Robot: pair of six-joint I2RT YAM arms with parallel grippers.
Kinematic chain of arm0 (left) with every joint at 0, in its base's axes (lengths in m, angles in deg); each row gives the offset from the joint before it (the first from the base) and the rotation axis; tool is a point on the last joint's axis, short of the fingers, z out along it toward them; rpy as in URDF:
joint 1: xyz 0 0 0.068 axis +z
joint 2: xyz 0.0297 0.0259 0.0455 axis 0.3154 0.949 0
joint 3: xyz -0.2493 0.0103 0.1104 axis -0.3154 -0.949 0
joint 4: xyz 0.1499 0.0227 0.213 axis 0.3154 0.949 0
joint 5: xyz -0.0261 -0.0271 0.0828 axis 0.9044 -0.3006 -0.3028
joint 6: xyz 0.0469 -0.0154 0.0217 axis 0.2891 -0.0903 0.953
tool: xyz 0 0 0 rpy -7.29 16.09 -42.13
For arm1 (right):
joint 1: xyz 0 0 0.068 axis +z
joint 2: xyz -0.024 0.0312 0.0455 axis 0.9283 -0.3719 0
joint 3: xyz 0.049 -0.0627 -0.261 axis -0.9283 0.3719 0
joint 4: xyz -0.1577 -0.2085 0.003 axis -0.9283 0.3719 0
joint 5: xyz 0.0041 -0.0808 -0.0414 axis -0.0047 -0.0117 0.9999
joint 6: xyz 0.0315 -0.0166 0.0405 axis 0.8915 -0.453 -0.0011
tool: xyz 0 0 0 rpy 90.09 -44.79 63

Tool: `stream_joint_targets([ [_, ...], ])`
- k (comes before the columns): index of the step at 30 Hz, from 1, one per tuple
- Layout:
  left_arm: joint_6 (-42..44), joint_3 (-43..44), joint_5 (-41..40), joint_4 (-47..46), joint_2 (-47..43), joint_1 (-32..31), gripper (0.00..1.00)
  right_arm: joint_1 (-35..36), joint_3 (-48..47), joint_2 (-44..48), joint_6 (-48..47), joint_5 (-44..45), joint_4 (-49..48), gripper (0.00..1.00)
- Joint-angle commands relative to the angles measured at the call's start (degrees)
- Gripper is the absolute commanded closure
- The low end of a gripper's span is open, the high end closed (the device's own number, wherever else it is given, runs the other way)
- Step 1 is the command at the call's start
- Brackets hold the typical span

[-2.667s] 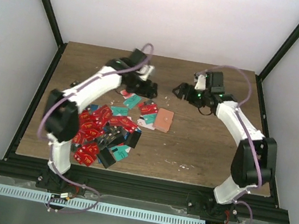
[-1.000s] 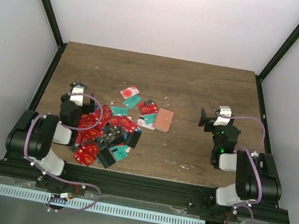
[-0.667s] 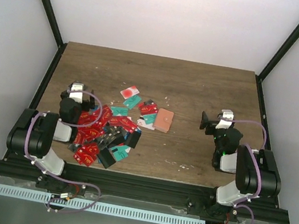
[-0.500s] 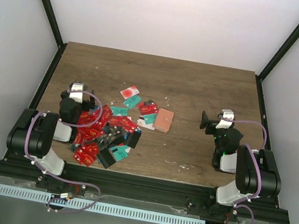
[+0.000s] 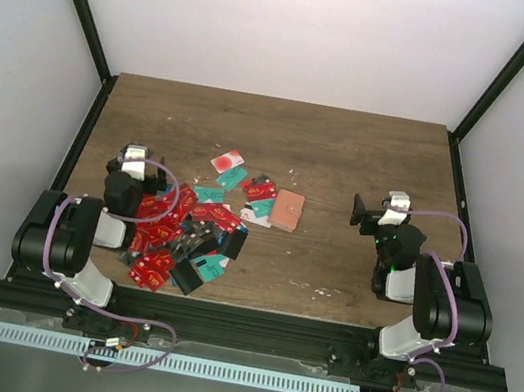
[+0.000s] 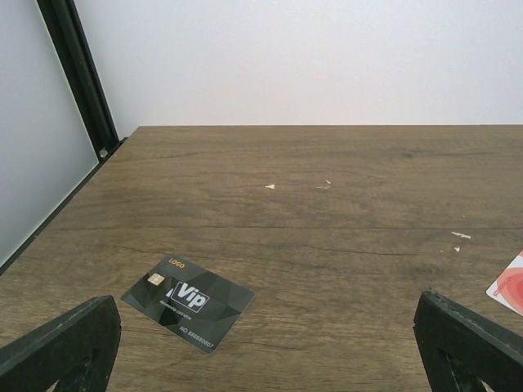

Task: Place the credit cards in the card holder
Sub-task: Reset both arms

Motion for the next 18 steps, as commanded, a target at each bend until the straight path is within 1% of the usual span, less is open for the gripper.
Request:
stream_joint_targets([
  [1, -0.5, 0.39, 0.96, -2.48, -0.09, 0.29, 0.0, -0.54, 0.09, 0.46, -0.22, -0.23, -1.72, 0.0],
  [15, -0.51, 0.42, 0.96, -2.48, -0.11, 0.25, 0.0, -0.5, -0.46, 0.23, -0.4, -0.18, -0.75, 0.0],
  [18, -0.51, 0.38, 0.96, -2.48, -0.11, 0.23, 0.0, -0.13, 0.18, 0.74, -0.53, 1.27, -1.41, 0.0],
])
